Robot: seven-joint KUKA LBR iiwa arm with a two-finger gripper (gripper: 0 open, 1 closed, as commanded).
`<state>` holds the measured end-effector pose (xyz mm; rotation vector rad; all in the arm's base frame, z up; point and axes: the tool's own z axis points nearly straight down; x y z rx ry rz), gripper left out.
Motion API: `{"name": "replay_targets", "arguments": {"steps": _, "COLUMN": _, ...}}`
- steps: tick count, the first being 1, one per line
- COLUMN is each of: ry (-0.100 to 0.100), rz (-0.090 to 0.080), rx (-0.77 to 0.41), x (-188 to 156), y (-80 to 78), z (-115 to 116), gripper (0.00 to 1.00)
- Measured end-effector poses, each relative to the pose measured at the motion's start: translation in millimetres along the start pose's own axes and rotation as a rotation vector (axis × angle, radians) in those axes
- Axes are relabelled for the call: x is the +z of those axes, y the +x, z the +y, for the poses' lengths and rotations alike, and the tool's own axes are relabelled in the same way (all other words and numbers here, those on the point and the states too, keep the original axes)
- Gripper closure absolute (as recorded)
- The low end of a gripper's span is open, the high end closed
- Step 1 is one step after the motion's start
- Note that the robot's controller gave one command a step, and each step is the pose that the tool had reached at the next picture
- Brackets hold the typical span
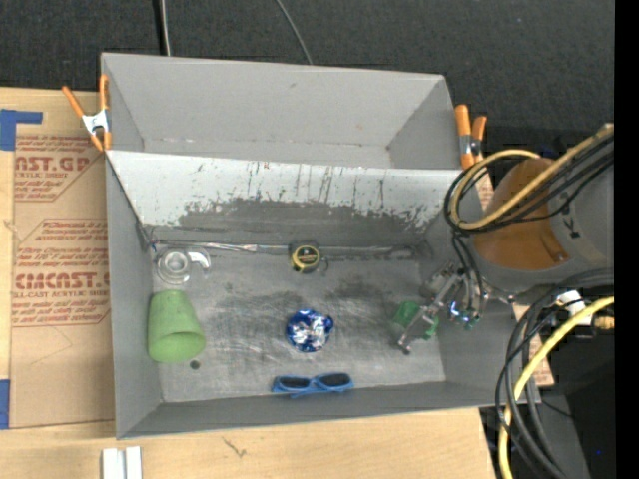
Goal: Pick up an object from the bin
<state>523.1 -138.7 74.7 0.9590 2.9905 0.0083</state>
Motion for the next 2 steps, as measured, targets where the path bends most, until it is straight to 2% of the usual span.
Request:
{"name": "replay_targets", "arguments": {"steps": 1, "ry": -0.001, "rz": -0.007, "rx": 0.003, "x": -2, "y": -2.7, "z": 0, "gripper": 1.00}}
{"name": "replay_targets", "arguments": {"steps": 2, "ry": 0.004, "rz": -0.003, "rx": 0.002, "x": -20, "y": -3.1, "z": 1, "gripper": 1.00}}
